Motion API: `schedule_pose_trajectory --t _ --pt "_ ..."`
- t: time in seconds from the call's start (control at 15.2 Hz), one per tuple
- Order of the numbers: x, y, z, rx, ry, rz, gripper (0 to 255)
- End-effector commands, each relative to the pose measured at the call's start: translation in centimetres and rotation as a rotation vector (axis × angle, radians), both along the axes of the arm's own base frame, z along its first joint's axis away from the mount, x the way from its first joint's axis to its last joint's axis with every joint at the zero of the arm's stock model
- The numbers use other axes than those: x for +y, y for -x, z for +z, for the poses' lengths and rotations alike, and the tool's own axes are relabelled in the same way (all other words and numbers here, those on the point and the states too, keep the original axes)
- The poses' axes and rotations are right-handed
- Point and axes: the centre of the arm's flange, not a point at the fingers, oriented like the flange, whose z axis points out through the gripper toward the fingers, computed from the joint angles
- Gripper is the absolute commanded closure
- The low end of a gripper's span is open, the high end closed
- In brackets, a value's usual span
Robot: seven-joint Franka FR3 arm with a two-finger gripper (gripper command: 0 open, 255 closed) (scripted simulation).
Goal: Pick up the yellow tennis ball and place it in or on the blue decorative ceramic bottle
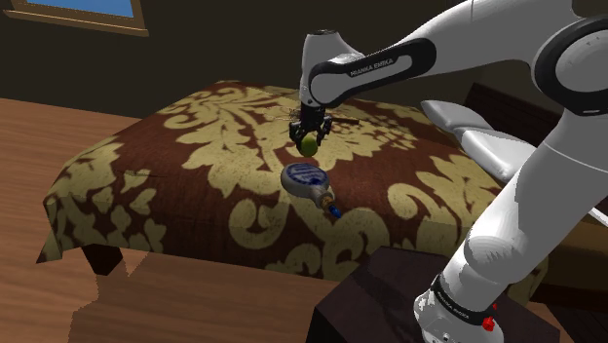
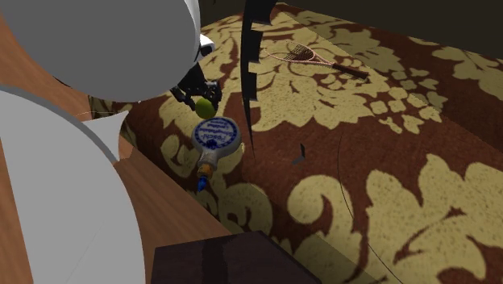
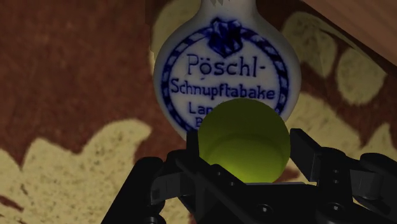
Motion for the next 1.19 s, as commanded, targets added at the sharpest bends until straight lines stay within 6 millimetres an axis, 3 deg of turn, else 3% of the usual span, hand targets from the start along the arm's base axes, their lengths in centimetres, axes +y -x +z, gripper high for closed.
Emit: schedule_pose_trajectory --t 0.0,0.4,0.46,0.79,1.06,1.12 --pt "0.1 0.0 -0.3 -0.001 0.0 0.0 255" --pt "0.1 0.0 -0.3 -0.001 0.0 0.0 255" --pt "0.1 0.0 -0.3 -0.001 0.0 0.0 0" --pt "0.1 0.0 -0.3 -0.001 0.0 0.0 0" --pt "0.9 0.7 4.6 -0.001 0.0 0.0 0" --pt "0.9 0.7 4.6 -0.001 0.0 0.0 0"
